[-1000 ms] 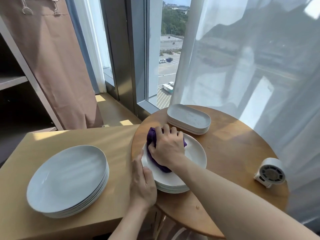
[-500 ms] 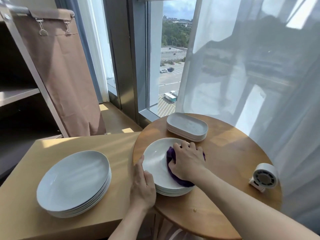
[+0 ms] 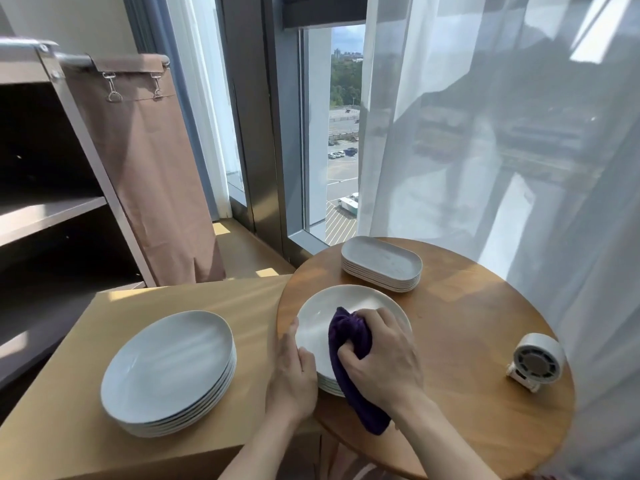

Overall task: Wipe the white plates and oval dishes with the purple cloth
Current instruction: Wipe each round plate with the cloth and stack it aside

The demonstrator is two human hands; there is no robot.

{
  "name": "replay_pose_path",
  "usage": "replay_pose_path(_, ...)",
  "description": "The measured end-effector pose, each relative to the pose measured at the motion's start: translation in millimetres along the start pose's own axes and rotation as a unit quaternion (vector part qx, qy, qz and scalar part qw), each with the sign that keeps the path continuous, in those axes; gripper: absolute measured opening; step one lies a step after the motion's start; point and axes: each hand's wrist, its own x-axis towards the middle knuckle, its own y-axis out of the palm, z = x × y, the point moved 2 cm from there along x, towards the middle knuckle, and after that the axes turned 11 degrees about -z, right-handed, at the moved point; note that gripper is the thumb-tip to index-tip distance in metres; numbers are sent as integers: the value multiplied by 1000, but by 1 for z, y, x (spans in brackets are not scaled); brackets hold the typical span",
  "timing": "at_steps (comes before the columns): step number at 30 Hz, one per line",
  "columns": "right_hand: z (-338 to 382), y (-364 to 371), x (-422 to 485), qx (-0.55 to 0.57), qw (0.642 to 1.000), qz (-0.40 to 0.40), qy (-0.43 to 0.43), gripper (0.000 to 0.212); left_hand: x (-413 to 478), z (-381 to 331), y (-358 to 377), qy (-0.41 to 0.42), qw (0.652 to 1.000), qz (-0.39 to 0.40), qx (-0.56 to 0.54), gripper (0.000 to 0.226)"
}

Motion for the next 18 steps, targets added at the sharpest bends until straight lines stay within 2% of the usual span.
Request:
replay_pose_path(6, 3, -9, -5, 23, 1000, -9, -9, 30, 0, -2, -1, -6, 1000, 4, -4, 64)
replay_pose_path(12, -4, -14, 3, 97, 992, -36, 72, 23, 5, 0, -3, -7, 1000, 0, 8, 54)
replay_pose_path(18, -11, -14, 6, 111, 990, -40, 82, 20, 5, 0, -4, -13, 1000, 0, 14, 54)
